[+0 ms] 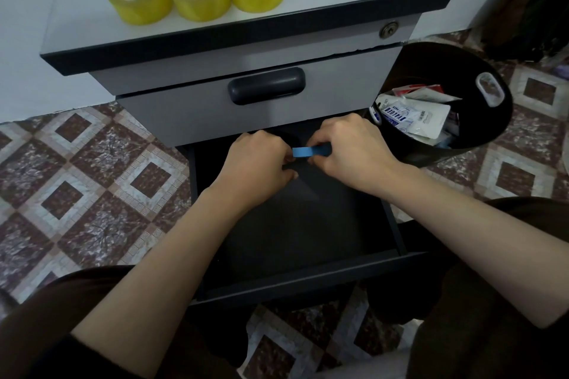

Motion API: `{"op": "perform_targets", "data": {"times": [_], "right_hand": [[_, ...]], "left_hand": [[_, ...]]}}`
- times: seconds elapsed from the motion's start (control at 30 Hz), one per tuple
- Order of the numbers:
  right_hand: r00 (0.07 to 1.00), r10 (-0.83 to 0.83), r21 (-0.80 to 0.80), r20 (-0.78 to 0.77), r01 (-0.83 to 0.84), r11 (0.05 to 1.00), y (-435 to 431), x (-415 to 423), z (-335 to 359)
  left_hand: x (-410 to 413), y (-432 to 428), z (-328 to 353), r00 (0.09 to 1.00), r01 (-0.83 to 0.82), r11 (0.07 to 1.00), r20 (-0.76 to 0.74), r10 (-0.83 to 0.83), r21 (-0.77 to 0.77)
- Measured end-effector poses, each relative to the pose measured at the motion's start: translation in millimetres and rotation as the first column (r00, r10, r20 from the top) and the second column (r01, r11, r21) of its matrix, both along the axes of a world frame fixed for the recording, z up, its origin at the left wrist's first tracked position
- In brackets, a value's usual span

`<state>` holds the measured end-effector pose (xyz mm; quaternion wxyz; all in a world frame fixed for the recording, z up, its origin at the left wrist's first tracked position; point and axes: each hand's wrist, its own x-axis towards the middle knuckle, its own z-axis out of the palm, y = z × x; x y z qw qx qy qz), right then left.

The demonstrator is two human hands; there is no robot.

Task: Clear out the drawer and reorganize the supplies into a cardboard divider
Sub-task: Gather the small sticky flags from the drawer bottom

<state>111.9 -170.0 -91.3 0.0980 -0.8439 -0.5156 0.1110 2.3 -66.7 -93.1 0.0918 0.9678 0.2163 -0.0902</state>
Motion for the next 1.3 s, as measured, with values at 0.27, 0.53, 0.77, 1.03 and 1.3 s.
{"op": "perform_targets", "data": {"times": [0.27,0.53,0.77,1.03,1.3], "right_hand": [[1.000,-0.001,0.013,0.001,0.001,1.000,-0.6,1.1,1.6],[1.000,-0.004,-0.017,-0.021,0.004,1.000,0.3,1.0,1.8],[0.994,0.029,0.000,-0.109,-0.029,1.000,0.2,-0.5,-0.9],[0.973,0.084,0.098,-0.214,-0.064,0.993,0.8,0.9,0.9],[0.982,0.088,0.076,-0.168,-0.076,0.994,2.3,-1.1,5.3]], "left_hand": [[-2.1,4.5,2.8,0.998,-0.033,0.998,0.048,0.035,-0.048],[-2.4,7.2,4.6,0.998,-0.022,1.000,0.066,0.024,-0.018],[-1.9,2.7,5.2,0.989,0.030,0.994,0.145,-0.014,-0.104],[-2.9,5.9,8.0,0.989,-0.007,0.998,0.149,0.015,-0.056],[-10.4,3.2,17.0,0.983,-0.039,0.997,0.175,0.051,-0.073]]}}
